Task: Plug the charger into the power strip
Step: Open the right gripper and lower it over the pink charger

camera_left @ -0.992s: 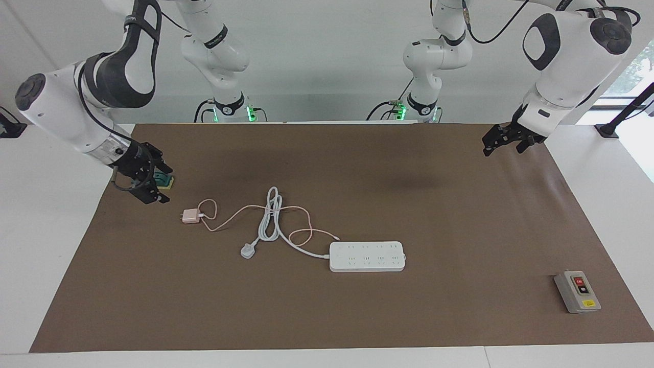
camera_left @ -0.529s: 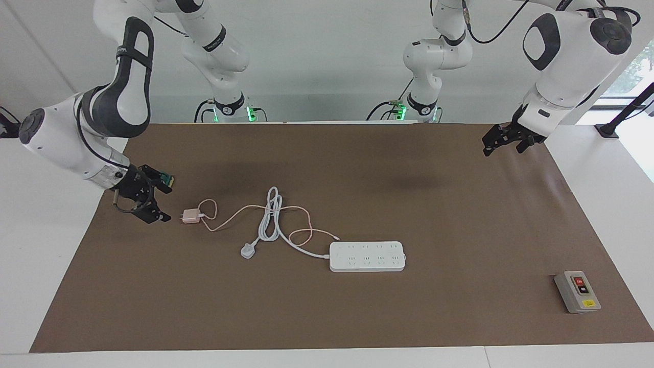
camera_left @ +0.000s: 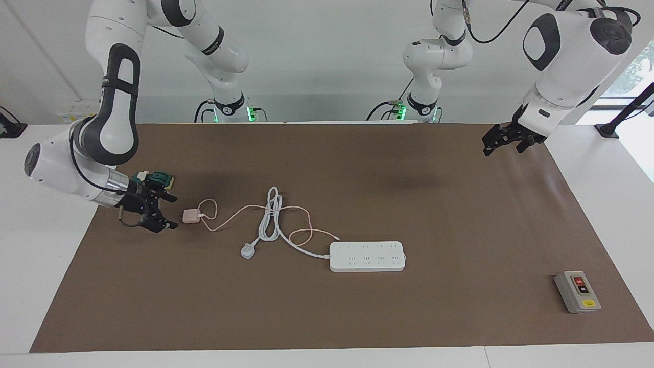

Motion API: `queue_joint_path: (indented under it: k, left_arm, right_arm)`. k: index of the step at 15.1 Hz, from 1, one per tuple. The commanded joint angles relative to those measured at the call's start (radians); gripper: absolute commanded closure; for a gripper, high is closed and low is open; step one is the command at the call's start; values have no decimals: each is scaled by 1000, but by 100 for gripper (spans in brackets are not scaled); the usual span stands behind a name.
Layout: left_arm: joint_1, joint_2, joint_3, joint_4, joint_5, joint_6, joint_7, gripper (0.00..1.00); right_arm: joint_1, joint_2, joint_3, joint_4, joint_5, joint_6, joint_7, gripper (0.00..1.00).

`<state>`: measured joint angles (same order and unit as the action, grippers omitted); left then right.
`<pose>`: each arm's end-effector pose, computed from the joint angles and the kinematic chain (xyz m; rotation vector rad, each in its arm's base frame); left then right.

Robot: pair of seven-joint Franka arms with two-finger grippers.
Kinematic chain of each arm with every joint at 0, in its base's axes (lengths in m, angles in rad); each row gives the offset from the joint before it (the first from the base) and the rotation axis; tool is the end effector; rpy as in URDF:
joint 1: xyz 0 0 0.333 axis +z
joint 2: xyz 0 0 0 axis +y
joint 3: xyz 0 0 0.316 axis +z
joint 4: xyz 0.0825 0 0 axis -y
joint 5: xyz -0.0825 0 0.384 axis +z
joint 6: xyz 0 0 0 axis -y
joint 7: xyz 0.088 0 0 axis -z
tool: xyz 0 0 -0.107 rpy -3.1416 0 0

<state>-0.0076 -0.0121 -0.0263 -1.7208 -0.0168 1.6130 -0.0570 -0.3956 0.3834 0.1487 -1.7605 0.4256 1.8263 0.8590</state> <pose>0.5474 -0.0204 0.5640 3.1257 0.0385 -0.1507 0.6044 -0.1247 0.3375 -2.1986 1.6432 0.6078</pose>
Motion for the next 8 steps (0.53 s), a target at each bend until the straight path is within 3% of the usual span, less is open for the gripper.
queue_joint_path:
  k: [1,8]
  left_arm:
    - [0,-25,5,-28,-9,16,2,0]
    - [0,-25,3,-26,-9,16,2,0]
  right_arm:
    - [0,-4,5,-13,25,-10,-9,0]
    - [-2,38,5,-17,27,-10,17,0]
